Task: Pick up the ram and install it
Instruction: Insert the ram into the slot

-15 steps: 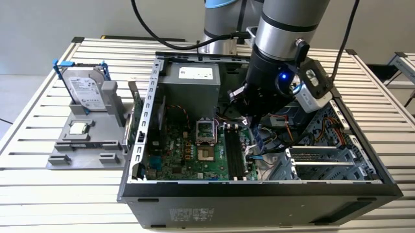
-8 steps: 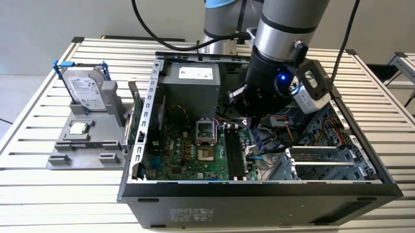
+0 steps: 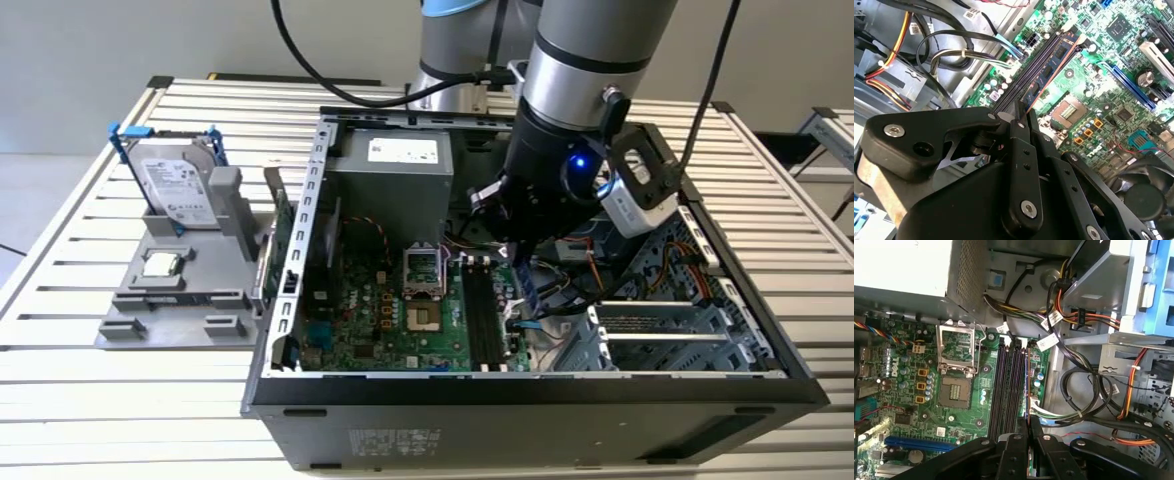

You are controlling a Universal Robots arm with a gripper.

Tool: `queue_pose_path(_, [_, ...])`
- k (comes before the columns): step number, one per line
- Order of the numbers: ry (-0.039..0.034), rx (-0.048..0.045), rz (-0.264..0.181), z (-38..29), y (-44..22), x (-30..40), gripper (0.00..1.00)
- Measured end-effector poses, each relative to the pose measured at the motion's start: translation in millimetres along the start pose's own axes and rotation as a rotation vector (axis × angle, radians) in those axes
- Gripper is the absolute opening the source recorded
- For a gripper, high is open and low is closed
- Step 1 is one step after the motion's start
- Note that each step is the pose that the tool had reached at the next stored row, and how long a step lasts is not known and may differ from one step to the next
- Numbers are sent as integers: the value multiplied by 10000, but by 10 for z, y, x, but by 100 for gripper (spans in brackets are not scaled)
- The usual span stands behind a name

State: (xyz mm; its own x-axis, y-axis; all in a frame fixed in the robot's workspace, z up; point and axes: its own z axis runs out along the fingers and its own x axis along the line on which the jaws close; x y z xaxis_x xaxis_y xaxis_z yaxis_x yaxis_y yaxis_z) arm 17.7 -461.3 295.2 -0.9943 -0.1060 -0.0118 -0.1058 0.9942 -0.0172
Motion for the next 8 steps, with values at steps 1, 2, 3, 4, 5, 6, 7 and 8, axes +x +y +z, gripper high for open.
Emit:
queue_pose_path(1, [0,-1,0,0,0,0,0])
queue_pose_path(2, [0,-2,0,1,0,0,0])
queue_pose_path(3, [-1,-2,0,1,0,0,0])
queue_pose_path(4, [-1,-4,1,4,1,0,0])
queue_pose_path(5, [-3,-8,19,11,1,1,0])
queue_pose_path(6, [-1,-4,63,14,2,8,0])
queue_pose_path(7, [2,0,113,18,2,12,0])
queue_pose_path(8, [2,-1,180,27,2,14,0])
